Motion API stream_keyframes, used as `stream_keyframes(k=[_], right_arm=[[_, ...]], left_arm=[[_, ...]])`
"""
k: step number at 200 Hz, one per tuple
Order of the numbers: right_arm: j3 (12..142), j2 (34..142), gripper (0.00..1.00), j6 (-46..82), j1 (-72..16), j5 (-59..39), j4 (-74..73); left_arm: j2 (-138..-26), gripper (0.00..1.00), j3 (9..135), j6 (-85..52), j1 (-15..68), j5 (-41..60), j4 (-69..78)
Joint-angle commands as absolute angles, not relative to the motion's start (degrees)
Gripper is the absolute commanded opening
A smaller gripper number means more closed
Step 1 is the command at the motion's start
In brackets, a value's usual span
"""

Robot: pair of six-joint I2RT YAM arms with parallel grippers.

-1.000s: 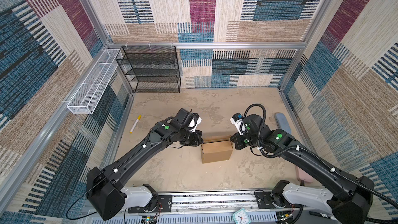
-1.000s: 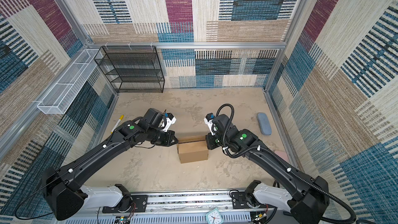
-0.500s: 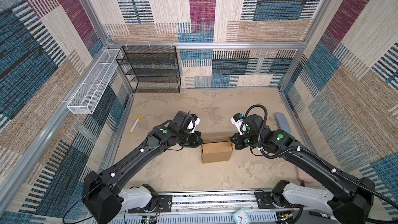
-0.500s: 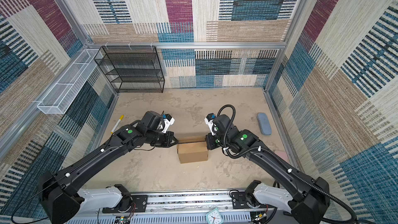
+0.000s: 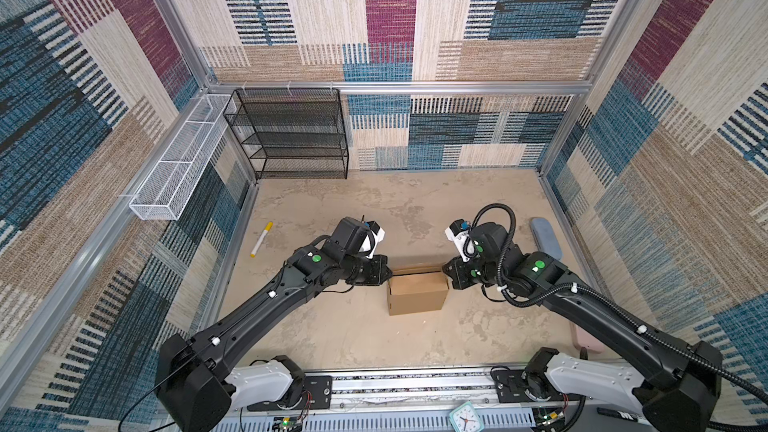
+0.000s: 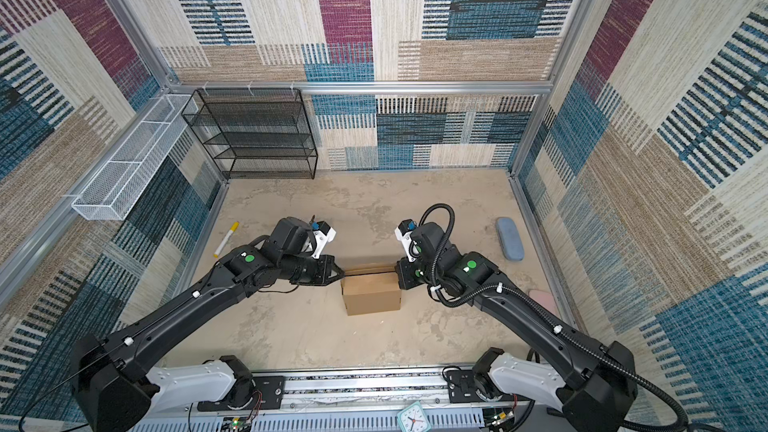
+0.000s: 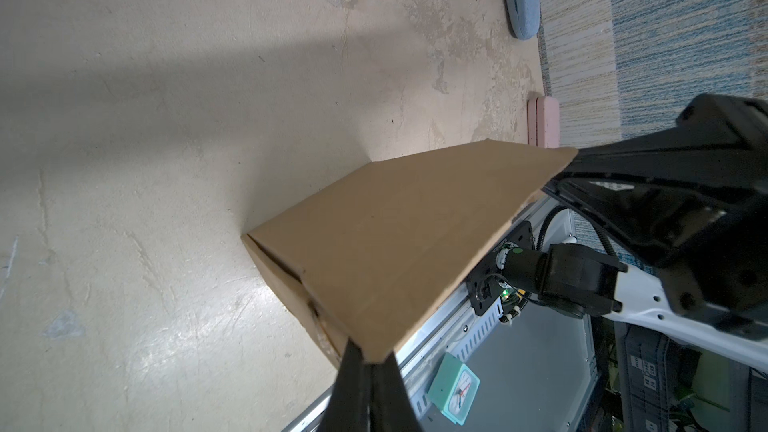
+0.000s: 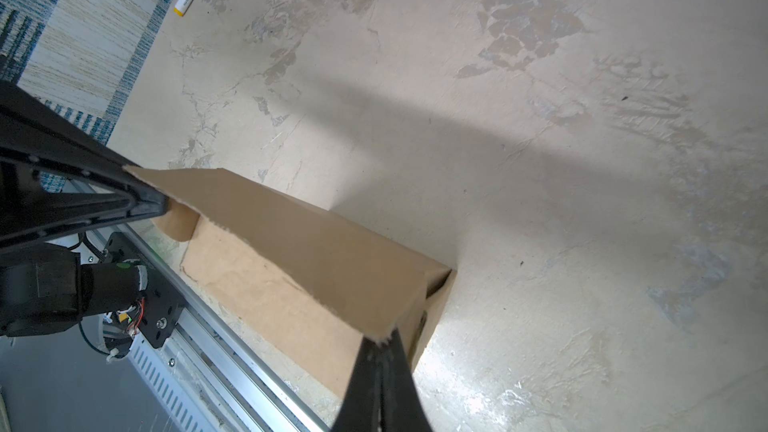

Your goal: Fold the paper box

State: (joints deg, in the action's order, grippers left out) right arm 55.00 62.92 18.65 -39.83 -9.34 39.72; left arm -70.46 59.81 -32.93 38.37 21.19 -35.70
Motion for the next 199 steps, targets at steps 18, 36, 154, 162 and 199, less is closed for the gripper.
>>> stream_keyframes(k=[18, 36, 154, 162, 199], right_arm=[[54.4, 62.6, 0.00, 19.8, -40.3, -17.6, 37.6], [54.7, 62.8, 0.00, 19.4, -40.3, -17.5, 38.5], [51.2, 61.3, 0.00, 17.8, -40.5, -14.9, 41.3], [51.2, 61.3, 0.00, 17.8, -40.6, -14.4, 41.6], [52.4, 61.9, 0.00, 17.1, -40.8, -14.0, 42.4]], left_arm=[[-69.4, 0.00, 58.9, -33.9, 38.8, 27.1, -32.1], [-68.7, 0.00, 58.8, -33.9, 38.8, 26.8, -32.6], [-66.1, 0.00, 55.3, -35.6, 38.8, 25.8, -30.8], [-65.5, 0.00, 54.8, -36.2, 38.7, 25.5, -30.0], [-64.5, 0.00, 55.4, -38.9, 38.8, 24.9, -28.4]])
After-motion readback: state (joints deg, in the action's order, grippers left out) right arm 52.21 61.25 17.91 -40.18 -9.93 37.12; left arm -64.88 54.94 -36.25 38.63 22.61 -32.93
